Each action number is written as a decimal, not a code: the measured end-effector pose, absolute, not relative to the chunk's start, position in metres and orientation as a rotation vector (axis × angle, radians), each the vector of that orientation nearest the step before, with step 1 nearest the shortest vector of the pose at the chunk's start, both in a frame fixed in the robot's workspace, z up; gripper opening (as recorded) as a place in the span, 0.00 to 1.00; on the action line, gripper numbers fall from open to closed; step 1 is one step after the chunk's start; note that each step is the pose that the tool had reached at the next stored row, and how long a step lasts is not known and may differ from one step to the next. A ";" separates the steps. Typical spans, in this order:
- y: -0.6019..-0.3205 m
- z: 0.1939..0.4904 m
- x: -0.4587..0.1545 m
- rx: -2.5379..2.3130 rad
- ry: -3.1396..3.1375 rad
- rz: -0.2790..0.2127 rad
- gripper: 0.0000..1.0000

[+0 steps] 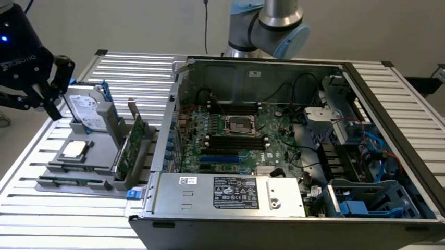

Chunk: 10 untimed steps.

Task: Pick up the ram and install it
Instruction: 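Pick up the ram and move it above insertion slot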

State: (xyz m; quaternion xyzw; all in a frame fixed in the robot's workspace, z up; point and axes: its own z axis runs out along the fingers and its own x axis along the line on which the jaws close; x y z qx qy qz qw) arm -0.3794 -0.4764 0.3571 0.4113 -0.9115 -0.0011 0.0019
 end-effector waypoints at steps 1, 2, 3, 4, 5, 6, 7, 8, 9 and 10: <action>-0.476 0.357 -0.379 1.316 -2.848 -0.003 0.11; -0.476 0.357 -0.379 1.343 -2.836 -0.003 0.11; -0.476 0.357 -0.379 1.369 -2.823 -0.003 0.11; -0.476 0.357 -0.379 1.394 -2.811 -0.003 0.11; -0.476 0.357 -0.379 1.419 -2.798 -0.003 0.11; -0.476 0.357 -0.379 1.445 -2.785 -0.003 0.11; -0.476 0.357 -0.379 1.472 -2.771 -0.003 0.11; -0.476 0.357 -0.379 1.496 -2.758 -0.003 0.11; -0.476 0.357 -0.379 1.521 -2.745 -0.003 0.11; -0.476 0.357 -0.379 1.546 -2.730 -0.003 0.11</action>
